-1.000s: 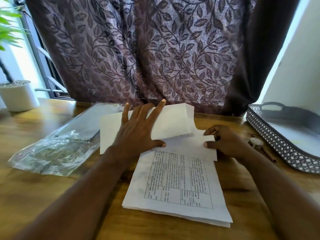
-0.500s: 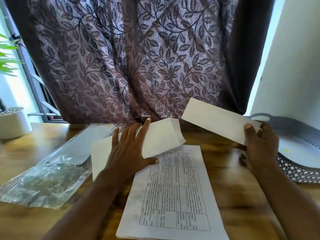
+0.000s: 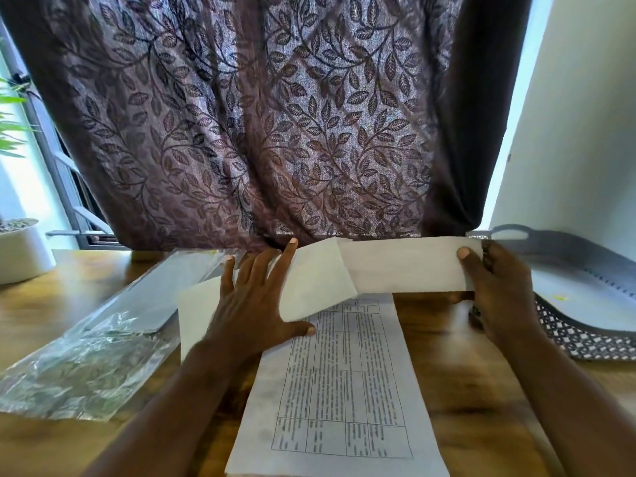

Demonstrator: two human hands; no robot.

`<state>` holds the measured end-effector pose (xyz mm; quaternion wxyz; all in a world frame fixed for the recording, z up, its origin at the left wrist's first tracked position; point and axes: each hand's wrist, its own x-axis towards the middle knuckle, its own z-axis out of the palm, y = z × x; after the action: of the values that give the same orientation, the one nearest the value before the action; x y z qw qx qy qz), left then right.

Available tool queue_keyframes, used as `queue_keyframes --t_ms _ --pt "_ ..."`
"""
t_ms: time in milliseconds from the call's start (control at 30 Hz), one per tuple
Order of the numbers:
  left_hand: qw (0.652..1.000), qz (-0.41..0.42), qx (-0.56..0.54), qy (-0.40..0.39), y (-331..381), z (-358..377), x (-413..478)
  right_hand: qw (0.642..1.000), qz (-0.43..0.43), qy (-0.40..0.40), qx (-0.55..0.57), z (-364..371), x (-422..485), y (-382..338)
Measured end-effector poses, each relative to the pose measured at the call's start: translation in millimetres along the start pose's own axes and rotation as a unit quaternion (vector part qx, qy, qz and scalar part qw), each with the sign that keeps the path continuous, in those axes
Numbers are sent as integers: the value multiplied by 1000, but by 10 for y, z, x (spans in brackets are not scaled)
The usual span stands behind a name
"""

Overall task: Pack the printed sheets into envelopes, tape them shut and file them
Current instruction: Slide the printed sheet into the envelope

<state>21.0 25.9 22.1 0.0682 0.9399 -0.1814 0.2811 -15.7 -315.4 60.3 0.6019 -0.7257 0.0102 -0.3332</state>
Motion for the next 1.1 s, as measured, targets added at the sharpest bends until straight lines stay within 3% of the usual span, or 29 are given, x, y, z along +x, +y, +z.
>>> queue_keyframes --t_ms 167,533,667,833,967,1100 --pt "998 59 -9 12 71 -4 -19 992 39 -73 97 70 -43 -26" --pt "992 108 -64 17 416 -12 -50 995 39 -96 13 371 -282 -87" --pt "992 106 -71 17 416 -38 -53 988 19 -151 -9 432 -397 -168" --pt "994 66 -84 22 335 -74 -32 991 3 -130 44 356 -372 -246" --pt "995 52 -81 33 304 -80 -20 970 10 -233 72 345 -415 -275" --pt "994 69 -73 38 364 -85 -39 947 19 -321 19 403 -512 -338"
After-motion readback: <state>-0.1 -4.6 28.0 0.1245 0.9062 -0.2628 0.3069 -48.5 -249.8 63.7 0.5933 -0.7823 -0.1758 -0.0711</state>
